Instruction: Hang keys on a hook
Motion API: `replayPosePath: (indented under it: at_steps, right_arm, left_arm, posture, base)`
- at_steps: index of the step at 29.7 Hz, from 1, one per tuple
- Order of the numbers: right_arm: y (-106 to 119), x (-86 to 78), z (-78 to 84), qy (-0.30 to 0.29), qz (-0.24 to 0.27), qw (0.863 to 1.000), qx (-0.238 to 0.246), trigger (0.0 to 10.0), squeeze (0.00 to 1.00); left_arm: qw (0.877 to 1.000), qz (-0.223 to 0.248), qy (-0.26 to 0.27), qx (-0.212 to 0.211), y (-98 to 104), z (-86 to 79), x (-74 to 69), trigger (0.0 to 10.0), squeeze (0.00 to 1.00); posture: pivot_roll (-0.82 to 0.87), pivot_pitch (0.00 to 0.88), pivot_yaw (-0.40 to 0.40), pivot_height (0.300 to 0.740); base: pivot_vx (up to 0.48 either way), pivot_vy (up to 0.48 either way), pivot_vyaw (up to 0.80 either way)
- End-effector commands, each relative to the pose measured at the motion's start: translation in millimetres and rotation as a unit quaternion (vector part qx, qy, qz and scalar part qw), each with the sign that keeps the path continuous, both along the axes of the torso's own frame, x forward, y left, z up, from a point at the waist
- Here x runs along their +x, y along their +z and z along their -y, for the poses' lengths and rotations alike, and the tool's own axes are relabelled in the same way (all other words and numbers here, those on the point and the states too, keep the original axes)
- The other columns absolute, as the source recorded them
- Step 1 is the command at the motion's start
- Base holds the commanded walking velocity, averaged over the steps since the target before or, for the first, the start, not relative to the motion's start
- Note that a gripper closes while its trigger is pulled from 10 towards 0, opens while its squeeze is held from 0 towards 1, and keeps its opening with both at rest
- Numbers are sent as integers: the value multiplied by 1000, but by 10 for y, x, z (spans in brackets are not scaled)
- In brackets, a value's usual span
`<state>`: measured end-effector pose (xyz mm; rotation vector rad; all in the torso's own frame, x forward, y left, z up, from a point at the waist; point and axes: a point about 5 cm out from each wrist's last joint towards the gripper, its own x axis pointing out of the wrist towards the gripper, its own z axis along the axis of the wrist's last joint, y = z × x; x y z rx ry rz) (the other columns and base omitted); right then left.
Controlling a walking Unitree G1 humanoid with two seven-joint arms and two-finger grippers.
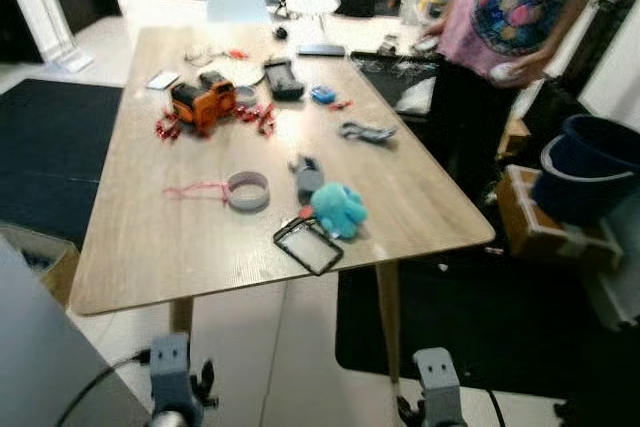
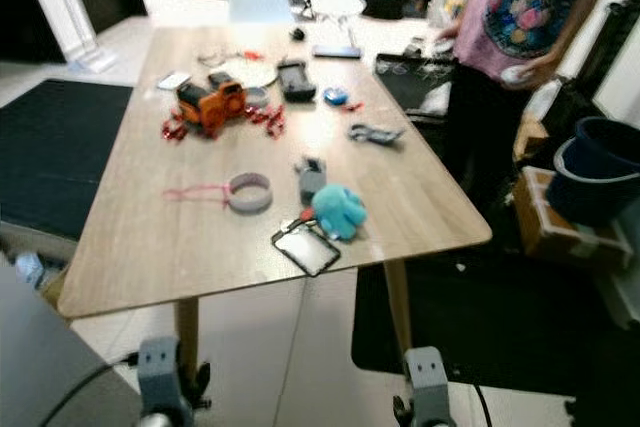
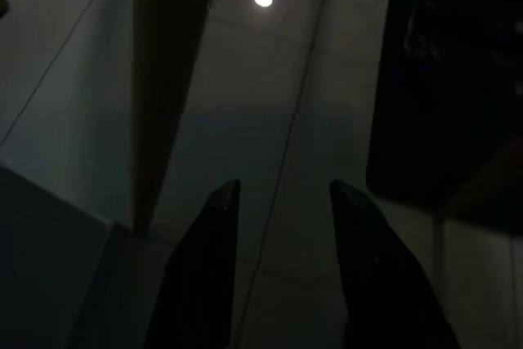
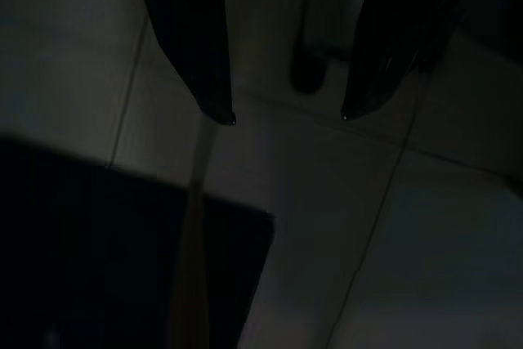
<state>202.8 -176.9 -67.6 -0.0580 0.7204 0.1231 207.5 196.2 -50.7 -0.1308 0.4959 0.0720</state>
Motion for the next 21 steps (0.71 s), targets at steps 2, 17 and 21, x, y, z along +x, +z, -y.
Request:
replayPosePath:
  at_steps: [2,17,21]
  right_arm:
    - [-41,-64,-39,5,-12,1000,3,10000,0]
    - [-47,-72,-39,5,-15,1000,3,10000,0]
    - [-48,-71,-43,3,-15,1000,3,10000,0]
  left_arm:
    - [1000,-14,8,2,-58,-36,-109,10000,0]
    - [1000,-13,5,8,-54,-52,-116,10000,0]
    - [1000,-10,7,5,-45,-56,-102,10000,0]
  posture:
    - [52,45,-41,740]
    - [53,34,-38,740]
    - [54,35,-37,740]
  base:
    - [0,0,0]
    - [0,-141,0]
    - [0,-360,0]
